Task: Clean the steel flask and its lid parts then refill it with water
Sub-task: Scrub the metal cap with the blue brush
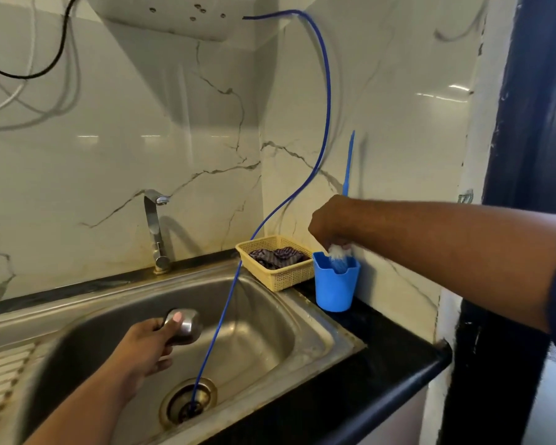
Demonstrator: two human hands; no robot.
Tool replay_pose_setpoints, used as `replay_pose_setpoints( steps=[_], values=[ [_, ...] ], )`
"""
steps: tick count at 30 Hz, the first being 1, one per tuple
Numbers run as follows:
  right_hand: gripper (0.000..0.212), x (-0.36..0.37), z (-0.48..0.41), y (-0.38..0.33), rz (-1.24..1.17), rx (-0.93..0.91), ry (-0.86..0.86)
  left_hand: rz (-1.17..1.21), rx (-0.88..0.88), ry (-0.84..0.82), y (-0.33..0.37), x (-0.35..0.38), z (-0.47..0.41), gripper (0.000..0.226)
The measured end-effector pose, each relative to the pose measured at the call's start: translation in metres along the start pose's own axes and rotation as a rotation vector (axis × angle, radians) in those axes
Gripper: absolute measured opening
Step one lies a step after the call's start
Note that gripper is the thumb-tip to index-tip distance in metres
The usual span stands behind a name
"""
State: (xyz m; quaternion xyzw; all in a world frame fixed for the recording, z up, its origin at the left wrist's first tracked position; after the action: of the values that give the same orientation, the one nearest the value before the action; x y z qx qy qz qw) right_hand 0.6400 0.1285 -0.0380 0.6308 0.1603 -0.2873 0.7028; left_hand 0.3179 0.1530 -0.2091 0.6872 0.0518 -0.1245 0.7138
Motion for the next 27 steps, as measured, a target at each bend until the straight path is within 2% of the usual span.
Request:
replay_pose_setpoints(
  steps=[4, 10, 13, 15, 18, 21, 24, 27],
  values=[
    [0.05, -0.007, -0.009, 0.022, 0.0, -0.007, -0.06, 0.024, -0.018, 0.006, -0.006, -0.003, -0.006, 0.024],
    [0.042, -0.054, 0.009, 0.089, -0.001, 0.02, -0.071, 0.057, -0.076, 0.083, -0.013, -0.019, -0.023, 0.027],
    [0.033, -0.09, 0.034, 0.119, -0.246, 0.067, -0.005, 0.124, -0.109, 0.121, -0.013, -0.027, -0.024, 0.025],
    [0.033, -0.112, 0.047, 0.118, -0.571, 0.04, 0.073, 0.196, -0.114, 0.161, -0.008, -0.037, -0.022, 0.027],
    [0.037, -0.135, 0.048, 0.074, -1.132, -0.146, 0.156, 0.295, -0.091, 0.223, 0.004, -0.057, -0.019, 0.024],
    [0.038, -0.144, 0.038, 0.001, -1.471, -0.39, 0.184, 0.401, -0.047, 0.236, 0.015, -0.078, -0.02, 0.021],
    [0.043, -0.145, 0.026, -0.068, -1.617, -0.568, 0.291, 0.416, 0.001, 0.255, 0.012, -0.103, -0.018, 0.02],
    [0.048, -0.144, 0.004, -0.119, -1.603, -0.618, 0.431, 0.37, 0.046, 0.254, 0.001, -0.124, -0.019, 0.024]
  ],
)
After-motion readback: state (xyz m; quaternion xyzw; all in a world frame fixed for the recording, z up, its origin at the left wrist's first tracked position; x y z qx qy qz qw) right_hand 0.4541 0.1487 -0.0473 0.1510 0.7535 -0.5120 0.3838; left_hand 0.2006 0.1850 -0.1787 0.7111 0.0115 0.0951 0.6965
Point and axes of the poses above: each hand's wrist, its own z-axis away from the middle knuckle, its own x-axis out of the palm, y = z × x, the point moved 9 cm from there along -z, towards the middle knuckle, and after that the axes turned 1 degree about -z, right-handed, at the moved point
